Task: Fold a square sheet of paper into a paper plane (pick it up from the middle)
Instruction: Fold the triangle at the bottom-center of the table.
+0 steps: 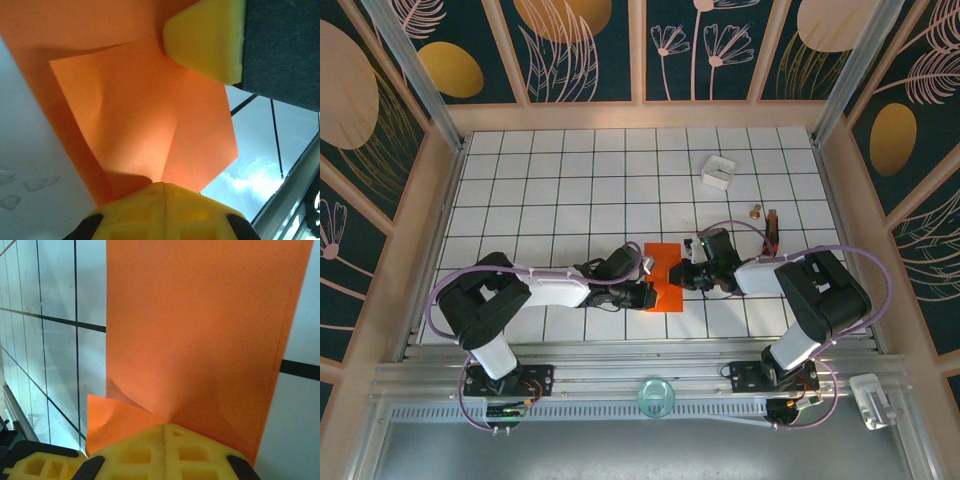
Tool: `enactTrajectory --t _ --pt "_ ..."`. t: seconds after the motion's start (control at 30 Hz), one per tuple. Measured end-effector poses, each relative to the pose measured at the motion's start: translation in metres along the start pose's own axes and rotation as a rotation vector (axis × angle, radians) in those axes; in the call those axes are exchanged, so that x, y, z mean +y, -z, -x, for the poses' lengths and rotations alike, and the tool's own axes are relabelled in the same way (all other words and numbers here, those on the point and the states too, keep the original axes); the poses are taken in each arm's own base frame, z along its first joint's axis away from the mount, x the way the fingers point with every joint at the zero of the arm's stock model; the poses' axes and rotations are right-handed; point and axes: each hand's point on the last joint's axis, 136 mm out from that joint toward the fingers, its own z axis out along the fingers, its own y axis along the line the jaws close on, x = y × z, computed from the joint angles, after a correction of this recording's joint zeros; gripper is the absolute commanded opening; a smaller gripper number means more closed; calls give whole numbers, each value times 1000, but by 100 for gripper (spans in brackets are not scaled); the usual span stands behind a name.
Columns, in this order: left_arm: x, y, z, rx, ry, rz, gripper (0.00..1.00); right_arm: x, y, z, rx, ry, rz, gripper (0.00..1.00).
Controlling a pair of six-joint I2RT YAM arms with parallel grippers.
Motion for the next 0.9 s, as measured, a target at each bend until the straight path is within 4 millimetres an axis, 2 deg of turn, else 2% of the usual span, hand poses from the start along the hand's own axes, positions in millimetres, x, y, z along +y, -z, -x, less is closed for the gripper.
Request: enactTrajectory --t 0.43,0.53,0.6,0.8,0.9 --pt "5 -4 -2 8 -15 19 0 1 0 0 8 -5 -6 0" --pt "5 -4 -2 9 -18 19 0 1 3 -1 19 -12 -20 3" --pt "6 -4 -2 9 -18 19 0 6 8 0 17 -8 -20 5" --pt "6 -4 -2 9 -19 19 0 39 32 14 -55 32 45 5" --pt "5 -4 -2 10 -19 18 0 51 32 7 -47 41 63 3"
